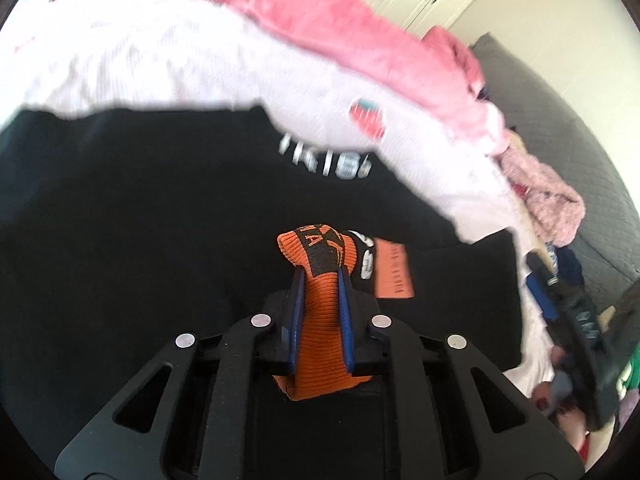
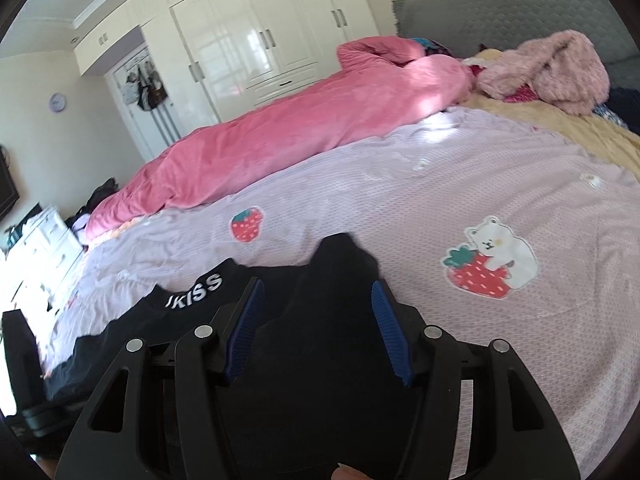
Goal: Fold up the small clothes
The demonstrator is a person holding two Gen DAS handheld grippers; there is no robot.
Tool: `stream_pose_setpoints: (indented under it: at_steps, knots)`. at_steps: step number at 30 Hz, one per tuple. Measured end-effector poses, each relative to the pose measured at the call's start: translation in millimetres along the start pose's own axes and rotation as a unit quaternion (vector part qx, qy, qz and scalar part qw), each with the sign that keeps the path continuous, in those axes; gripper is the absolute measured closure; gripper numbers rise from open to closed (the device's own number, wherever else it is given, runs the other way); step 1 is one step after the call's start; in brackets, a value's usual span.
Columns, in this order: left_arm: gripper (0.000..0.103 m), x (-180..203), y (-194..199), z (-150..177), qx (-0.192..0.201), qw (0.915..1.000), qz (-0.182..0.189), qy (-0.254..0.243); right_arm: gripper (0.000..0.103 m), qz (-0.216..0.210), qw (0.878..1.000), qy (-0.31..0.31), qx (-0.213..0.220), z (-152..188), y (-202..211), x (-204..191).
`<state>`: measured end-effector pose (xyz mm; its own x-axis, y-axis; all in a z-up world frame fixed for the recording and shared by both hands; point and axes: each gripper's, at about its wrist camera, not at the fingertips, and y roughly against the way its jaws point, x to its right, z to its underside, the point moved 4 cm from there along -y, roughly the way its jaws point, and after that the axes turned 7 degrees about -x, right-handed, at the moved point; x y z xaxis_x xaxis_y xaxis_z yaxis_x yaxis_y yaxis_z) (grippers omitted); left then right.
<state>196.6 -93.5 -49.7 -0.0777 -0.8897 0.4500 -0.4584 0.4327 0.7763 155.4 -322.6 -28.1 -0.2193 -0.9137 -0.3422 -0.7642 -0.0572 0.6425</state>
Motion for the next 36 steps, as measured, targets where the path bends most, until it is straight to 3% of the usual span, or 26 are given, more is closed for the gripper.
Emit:
stream_pose_setpoints:
  at_steps: [4, 7, 11, 16, 25, 30, 36]
  knots:
    - [0.095, -12, 45, -22, 0.066, 0.9976, -0.019, -0.004, 0.048, 0.008, 1.000, -0.015, 0.004, -3, 1, 9]
    - [0.095, -33, 67, -31, 0.089, 0.9945, -0.055, 0.000, 0.048, 0.010, 1.000, -0.011, -0.001, -1, -2, 6]
    - [0.095, -60, 66, -34, 0.069, 0.9953, -0.066, 0.013, 0.048, 0.011, 1.000, 0.009, -0.013, 3, -8, -6]
    - [0.094, -67, 51, -28, 0.049, 0.9959, -0.075, 0.010, 0.048, 0.011, 0.999, 0.044, -0.017, 10, -10, -21]
    - [0.091, -76, 58, -29, 0.061, 0.9921, -0.110, 0.009, 0.046, -0.004, 0.994, 0.100, -0.037, 23, -19, -49]
    - [0.091, -73, 74, -30, 0.083, 0.9887, -0.125, -0.004, 0.046, -0.003, 0.994, 0.100, -0.046, 24, -22, -49]
    - [0.089, -50, 52, -20, 0.046, 0.9906, -0.120, -0.048, 0.046, -0.010, 0.991, 0.122, -0.053, 29, -22, -57]
